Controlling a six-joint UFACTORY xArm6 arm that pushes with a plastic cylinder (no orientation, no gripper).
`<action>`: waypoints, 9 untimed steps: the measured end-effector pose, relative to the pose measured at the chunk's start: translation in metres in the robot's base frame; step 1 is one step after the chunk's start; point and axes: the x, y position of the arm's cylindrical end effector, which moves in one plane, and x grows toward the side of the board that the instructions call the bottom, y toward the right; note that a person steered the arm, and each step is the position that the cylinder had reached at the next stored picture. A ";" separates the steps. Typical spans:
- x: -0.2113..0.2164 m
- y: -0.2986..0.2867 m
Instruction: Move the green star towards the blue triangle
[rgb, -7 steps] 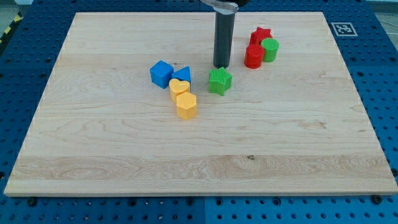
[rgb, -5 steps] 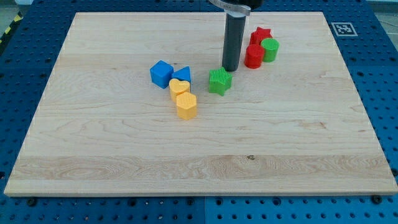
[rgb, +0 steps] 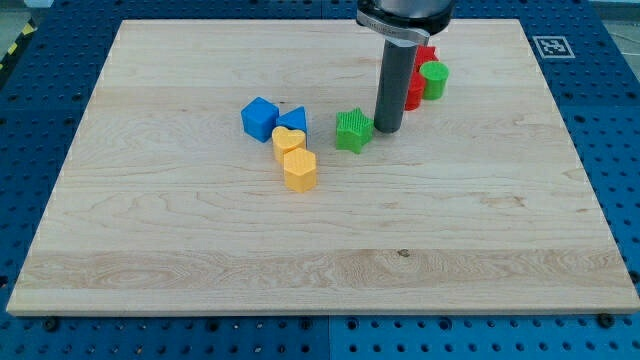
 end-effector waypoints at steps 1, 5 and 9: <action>0.013 -0.004; 0.023 -0.029; -0.031 -0.029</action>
